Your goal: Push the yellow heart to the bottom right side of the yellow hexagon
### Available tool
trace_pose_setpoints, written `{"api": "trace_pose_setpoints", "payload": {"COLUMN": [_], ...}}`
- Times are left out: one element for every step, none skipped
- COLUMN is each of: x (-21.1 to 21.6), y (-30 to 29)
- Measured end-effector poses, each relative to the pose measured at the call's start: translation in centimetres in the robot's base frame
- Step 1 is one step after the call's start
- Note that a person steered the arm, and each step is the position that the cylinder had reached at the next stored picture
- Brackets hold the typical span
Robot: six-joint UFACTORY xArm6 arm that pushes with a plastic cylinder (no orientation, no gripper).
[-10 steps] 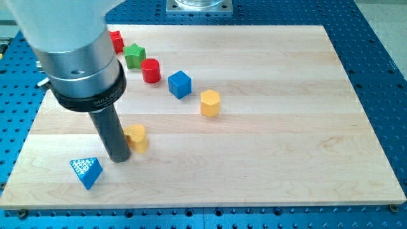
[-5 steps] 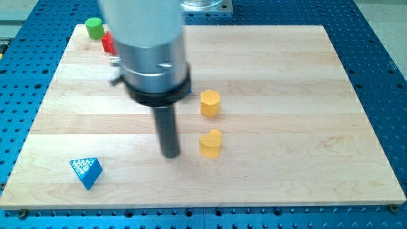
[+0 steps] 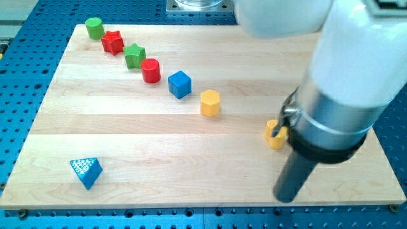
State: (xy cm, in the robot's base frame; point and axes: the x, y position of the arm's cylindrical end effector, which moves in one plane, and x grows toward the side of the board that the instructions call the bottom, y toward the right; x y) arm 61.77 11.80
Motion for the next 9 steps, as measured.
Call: {"api": "trace_pose_setpoints", "payload": {"x": [0.1, 0.1, -0.2, -3.2, -8.1, -8.3, -9.4, -12.3, -12.3], "y": [-1.0, -1.4, 0.8, 1.2, 2.0, 0.1, 6.4, 9.0, 3.2]}}
